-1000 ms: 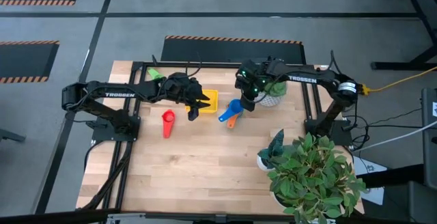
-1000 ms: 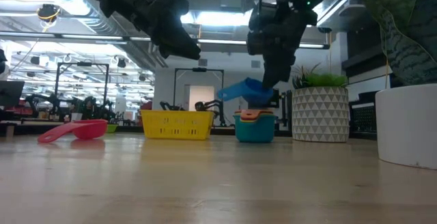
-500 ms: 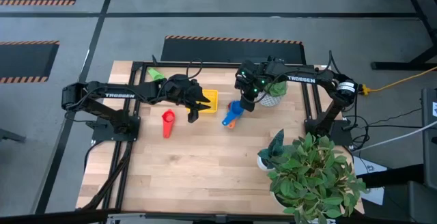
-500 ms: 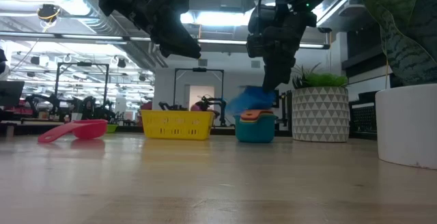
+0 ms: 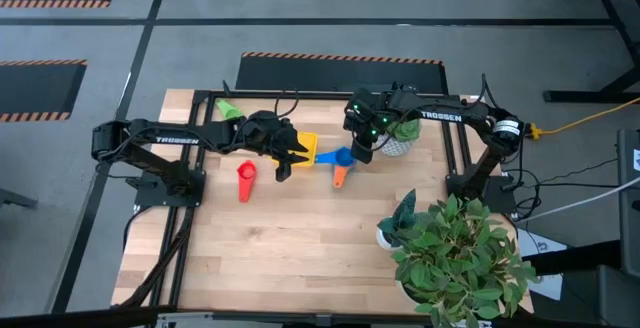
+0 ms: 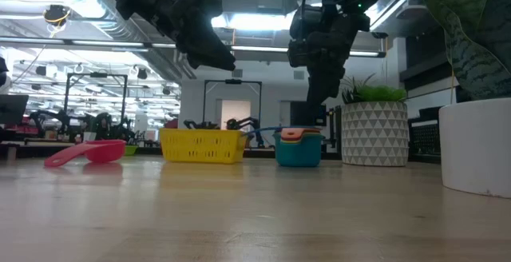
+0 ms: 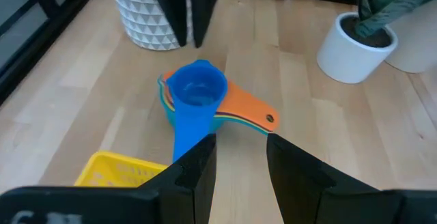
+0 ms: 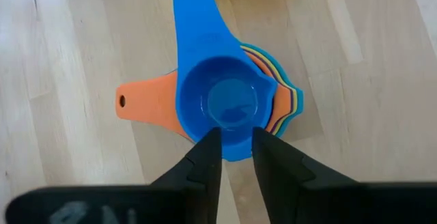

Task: Nest measuring cups in basket
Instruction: Stack the blue measuring cup into the orange measuring cup

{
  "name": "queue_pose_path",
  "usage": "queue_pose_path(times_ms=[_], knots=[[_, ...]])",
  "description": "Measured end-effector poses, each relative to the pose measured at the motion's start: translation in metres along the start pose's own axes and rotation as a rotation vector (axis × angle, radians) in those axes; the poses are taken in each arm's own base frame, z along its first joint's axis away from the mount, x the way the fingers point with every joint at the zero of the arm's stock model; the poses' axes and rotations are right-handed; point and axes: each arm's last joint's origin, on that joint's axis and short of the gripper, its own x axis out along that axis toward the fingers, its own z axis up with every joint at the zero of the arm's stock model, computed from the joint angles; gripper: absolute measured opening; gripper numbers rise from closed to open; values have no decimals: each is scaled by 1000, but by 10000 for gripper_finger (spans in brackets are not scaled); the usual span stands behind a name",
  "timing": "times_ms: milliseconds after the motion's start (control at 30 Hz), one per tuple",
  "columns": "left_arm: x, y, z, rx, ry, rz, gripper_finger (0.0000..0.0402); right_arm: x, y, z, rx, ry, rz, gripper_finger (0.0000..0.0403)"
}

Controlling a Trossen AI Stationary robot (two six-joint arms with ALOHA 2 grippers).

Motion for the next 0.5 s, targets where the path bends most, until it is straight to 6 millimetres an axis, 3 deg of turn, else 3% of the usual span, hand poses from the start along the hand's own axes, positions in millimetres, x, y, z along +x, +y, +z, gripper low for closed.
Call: queue_pose_path(times_ms=[267,500], knots=[[13,-10,-6,19,30,-12,123,2,6,1,-18,-2,6,87],[28,-15,-2,57,-62,64,123,9,30,0,-83,20,34,87]])
